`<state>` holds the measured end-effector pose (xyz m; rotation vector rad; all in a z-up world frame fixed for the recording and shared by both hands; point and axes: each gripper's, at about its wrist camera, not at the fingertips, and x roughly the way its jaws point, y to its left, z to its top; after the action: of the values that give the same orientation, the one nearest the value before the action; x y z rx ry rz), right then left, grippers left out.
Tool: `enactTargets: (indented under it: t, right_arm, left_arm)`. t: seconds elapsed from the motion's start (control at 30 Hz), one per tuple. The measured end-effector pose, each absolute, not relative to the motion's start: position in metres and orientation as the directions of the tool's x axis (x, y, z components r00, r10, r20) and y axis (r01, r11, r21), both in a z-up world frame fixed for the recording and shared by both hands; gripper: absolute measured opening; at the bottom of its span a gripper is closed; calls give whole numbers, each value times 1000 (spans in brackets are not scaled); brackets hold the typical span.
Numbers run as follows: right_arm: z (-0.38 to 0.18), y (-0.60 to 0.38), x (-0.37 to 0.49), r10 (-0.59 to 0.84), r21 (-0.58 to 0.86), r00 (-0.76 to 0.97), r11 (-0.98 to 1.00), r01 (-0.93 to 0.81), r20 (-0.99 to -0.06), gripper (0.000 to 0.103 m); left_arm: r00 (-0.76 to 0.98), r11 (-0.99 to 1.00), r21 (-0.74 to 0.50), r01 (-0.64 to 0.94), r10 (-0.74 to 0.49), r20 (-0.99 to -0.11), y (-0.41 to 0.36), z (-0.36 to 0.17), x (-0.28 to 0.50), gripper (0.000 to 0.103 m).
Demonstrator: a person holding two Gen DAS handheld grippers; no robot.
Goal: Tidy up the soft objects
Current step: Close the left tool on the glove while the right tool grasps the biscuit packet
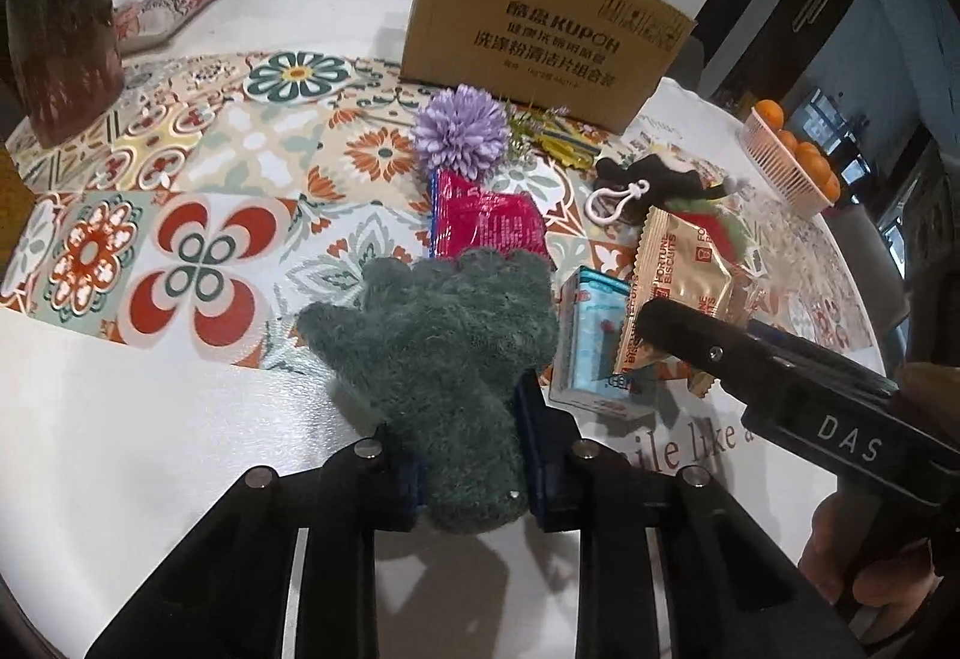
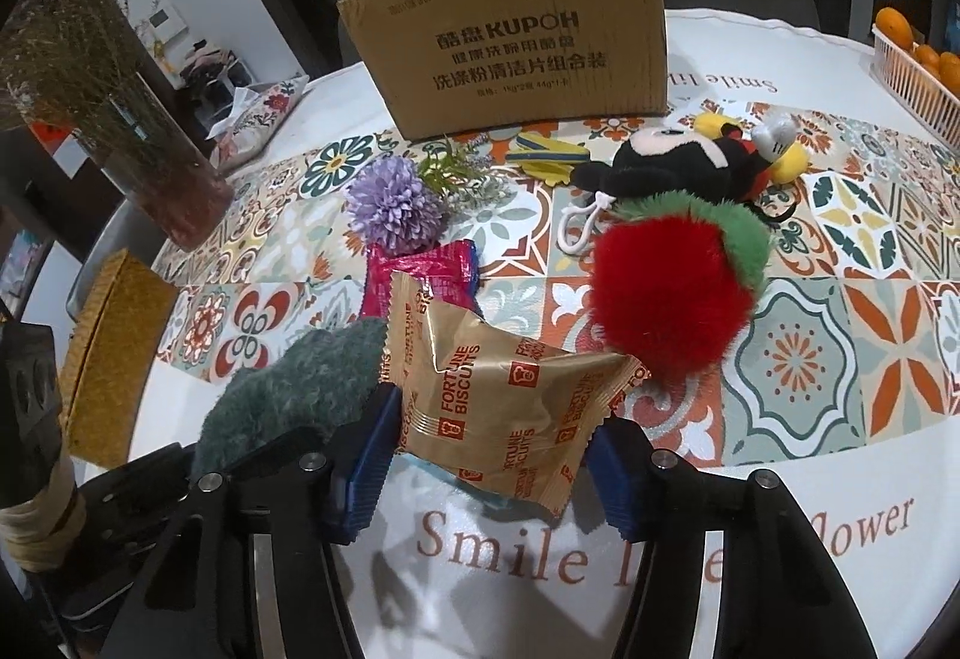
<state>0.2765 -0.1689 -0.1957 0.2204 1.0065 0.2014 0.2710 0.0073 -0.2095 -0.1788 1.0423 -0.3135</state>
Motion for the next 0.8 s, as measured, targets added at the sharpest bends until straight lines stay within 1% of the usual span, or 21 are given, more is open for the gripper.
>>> enactTargets:
  t: [0.43, 0.8]
  right_arm:
    - [-157, -164, 258, 258, 258, 586, 962, -85, -768, 58]
    - [-108, -167, 256, 236, 248, 682, 965, -82, -693, 58]
  left_arm:
    - [551, 946, -260, 196, -325, -768, 14, -162, 251, 25]
    - [662, 948, -216, 232, -317, -679, 12, -108, 253, 25]
